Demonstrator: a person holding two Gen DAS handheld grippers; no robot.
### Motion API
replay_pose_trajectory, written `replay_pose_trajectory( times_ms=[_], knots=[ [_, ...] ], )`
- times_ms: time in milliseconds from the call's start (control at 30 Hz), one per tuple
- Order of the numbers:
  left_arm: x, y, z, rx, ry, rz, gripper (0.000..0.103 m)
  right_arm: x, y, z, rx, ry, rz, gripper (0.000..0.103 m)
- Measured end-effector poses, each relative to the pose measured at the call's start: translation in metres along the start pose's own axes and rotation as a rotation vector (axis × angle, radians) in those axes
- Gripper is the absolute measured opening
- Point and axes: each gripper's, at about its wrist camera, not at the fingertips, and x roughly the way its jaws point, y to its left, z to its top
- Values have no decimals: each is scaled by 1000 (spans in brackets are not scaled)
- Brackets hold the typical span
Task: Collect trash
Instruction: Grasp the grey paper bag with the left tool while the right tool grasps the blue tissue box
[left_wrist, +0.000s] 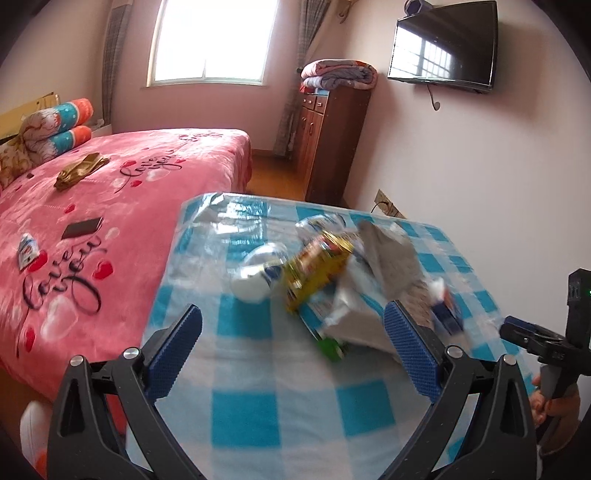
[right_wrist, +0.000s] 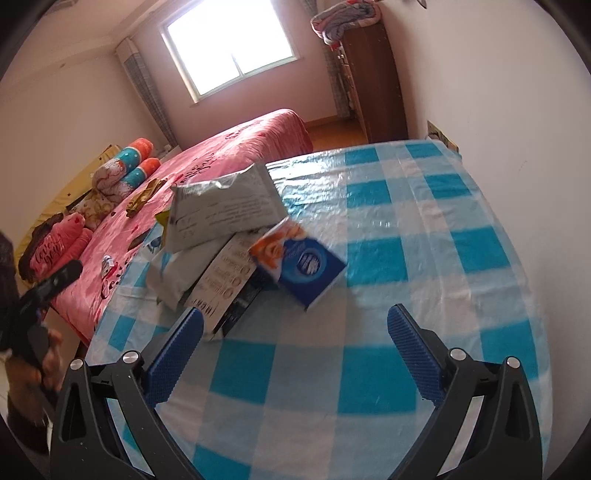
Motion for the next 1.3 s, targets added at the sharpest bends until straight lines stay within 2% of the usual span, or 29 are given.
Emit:
replay_pose_trajectory(
  times_ms=[133,367,400,533,700,800,900,1033,1200,1300],
  knots=[
    [24,10,18,-7,23,29,99,10,-6,11,-20,0,5,98],
    [30,-25,17,-16,42,-112,99,27,-4,23,-58,2,27,98],
    [31,-34,15,-5,56,-138,99,29,-1,24,-75,6,24,98],
    [43,-68,18,86,104,-163,99,37,9,25,-134,18,21,98],
    [65,-91,47,149,143,-181,99,50,19,26,-193,38,26,98],
    [85,-103,69,210,191,-231,99,58,19,28,-205,54,30,98],
    [102,-119,85,315,247,-208,99,62,20,31,-224,68,48,98],
    [111,-154,92,573,287,-225,99,72,19,34,-283,112,53,98],
    [121,-187,73,861,353,-240,99,79,9,35,-304,152,78,98],
    [127,-193,61,951,386,-225,99,81,5,33,-311,167,109,98]
  ],
)
